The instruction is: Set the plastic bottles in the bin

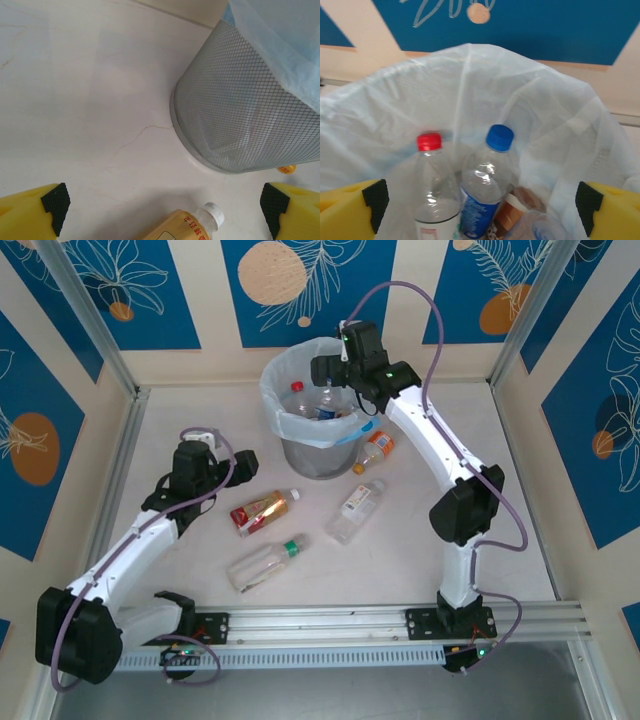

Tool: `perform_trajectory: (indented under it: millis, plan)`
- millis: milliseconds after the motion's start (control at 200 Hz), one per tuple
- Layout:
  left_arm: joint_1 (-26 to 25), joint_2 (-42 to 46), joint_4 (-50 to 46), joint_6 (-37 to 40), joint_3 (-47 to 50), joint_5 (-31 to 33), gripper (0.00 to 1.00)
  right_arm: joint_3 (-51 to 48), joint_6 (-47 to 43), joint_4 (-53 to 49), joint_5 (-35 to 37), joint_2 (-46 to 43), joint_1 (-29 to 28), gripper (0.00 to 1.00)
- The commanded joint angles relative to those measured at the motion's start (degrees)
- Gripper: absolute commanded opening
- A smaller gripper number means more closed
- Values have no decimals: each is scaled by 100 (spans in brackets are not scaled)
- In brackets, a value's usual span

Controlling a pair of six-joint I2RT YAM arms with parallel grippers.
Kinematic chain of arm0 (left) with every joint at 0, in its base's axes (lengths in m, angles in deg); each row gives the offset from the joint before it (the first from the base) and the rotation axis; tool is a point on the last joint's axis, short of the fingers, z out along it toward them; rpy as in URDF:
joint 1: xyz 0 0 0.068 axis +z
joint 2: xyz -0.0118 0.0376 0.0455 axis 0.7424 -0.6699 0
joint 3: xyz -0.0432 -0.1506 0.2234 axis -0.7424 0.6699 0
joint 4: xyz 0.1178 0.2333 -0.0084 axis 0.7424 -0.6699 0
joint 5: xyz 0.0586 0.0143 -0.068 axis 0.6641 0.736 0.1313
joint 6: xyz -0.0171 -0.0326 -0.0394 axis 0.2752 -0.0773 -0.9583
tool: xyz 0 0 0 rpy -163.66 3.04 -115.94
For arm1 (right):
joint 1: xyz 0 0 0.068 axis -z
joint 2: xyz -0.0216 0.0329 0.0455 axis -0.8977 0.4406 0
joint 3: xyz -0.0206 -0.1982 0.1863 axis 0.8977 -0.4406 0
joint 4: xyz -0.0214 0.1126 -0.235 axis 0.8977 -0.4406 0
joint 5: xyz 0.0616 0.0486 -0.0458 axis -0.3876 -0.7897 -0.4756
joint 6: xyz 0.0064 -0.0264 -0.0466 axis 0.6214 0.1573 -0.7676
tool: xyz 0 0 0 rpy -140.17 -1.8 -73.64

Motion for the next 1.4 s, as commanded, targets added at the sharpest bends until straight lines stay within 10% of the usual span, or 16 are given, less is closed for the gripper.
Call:
perform_trajectory:
  millis: [0,555,815,1395]
  plan:
    - [70,-54,-140,65,-231,32,99,-386,-52,597,-907,-397,3,100]
    - [66,-736,-1229,535,-809,383,99,-1935,892,1946,-2048,-1711,237,100]
    - [26,-1184,-1728,971,-1211,-831,99,-3218,1342,2426,-2451,-2791,535,100]
    - [-1003,-1809,-2860,2059,-1532,337,99,-6471,2569,3445,-2690,-4809,1707,99]
